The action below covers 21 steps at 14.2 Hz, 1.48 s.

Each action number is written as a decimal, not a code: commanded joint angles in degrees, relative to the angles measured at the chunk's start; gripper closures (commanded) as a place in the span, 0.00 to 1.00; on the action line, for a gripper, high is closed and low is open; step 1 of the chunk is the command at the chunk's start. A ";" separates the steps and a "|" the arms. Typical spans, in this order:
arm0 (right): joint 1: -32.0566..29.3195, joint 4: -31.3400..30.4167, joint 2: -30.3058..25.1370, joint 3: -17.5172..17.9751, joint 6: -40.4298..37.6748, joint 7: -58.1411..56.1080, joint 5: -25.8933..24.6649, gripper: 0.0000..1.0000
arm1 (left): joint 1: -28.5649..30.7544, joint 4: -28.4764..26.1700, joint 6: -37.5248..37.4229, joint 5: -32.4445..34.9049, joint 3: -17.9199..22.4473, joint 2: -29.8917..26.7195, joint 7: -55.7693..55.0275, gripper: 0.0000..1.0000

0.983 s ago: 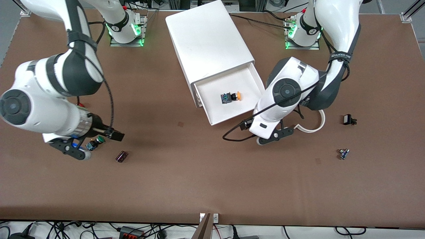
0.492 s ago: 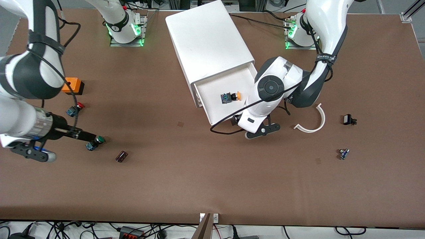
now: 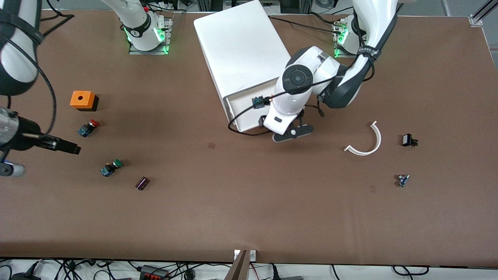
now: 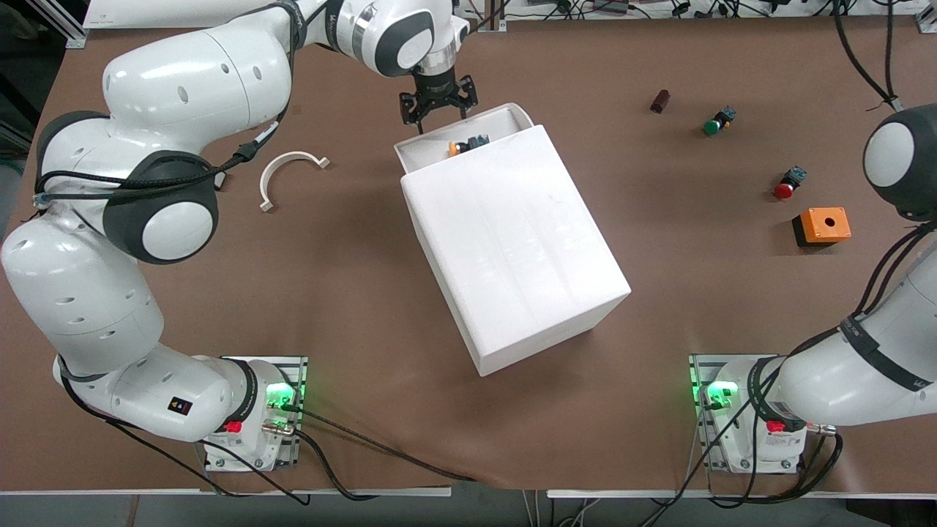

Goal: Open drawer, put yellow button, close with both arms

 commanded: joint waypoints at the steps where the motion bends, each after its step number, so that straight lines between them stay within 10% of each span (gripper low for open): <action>1: -3.32 -5.86 -5.51 1.29 0.26 -5.78 -0.74 0.00 | 0.87 -4.79 0.84 0.64 -3.62 -3.07 -1.46 0.00; 6: -10.96 -12.72 -12.63 11.38 2.89 -9.83 -7.33 0.00 | 0.79 -5.94 0.76 0.55 -6.10 -2.98 -3.65 0.00; 21: -10.53 -31.27 -25.12 11.75 10.46 -9.04 -8.57 0.00 | 2.10 -5.77 -2.58 -5.77 -8.65 -3.07 -5.77 0.00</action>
